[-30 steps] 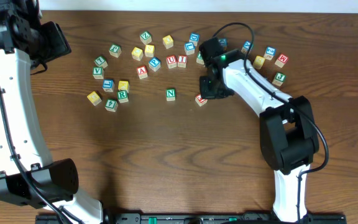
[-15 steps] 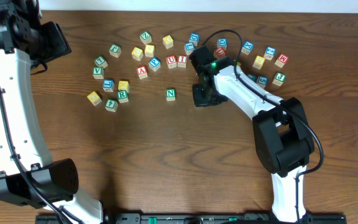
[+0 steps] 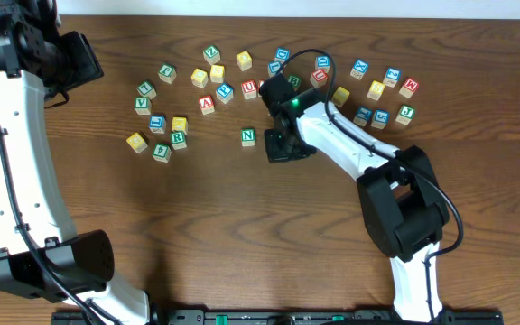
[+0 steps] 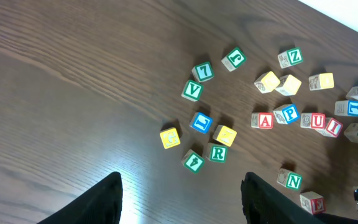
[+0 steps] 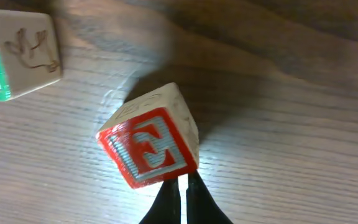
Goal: Spell out NEURIPS
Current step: 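Lower red E and push it against the right side of green N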
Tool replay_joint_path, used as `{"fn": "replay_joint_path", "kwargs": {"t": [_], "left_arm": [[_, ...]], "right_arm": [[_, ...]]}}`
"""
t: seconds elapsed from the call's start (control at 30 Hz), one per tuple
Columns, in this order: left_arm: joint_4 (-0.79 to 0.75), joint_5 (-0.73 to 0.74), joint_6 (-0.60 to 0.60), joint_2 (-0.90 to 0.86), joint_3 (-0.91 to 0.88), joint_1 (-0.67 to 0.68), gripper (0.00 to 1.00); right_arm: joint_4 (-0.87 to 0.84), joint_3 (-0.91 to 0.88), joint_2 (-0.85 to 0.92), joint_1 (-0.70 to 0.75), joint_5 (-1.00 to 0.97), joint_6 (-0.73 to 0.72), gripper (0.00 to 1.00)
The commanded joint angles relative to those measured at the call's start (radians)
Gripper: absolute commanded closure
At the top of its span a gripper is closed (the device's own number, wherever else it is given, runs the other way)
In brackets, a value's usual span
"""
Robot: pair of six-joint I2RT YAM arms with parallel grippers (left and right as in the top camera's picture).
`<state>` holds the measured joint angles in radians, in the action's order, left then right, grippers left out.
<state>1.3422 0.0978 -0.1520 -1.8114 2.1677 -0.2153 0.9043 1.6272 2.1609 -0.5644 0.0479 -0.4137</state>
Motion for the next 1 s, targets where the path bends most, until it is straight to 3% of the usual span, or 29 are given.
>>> {"fn": "replay_joint_path", "kwargs": {"t": [0.0, 0.97], "left_arm": [[0.003, -0.012, 0.013, -0.014, -0.007, -0.003, 0.39], [0.003, -0.012, 0.013, -0.014, -0.007, -0.003, 0.39]], "right_arm": [[-0.012, -0.006, 0.002, -0.007, 0.015, -0.020, 0.99], [-0.191, -0.006, 0.002, -0.024, 0.041, -0.019, 0.99]]}}
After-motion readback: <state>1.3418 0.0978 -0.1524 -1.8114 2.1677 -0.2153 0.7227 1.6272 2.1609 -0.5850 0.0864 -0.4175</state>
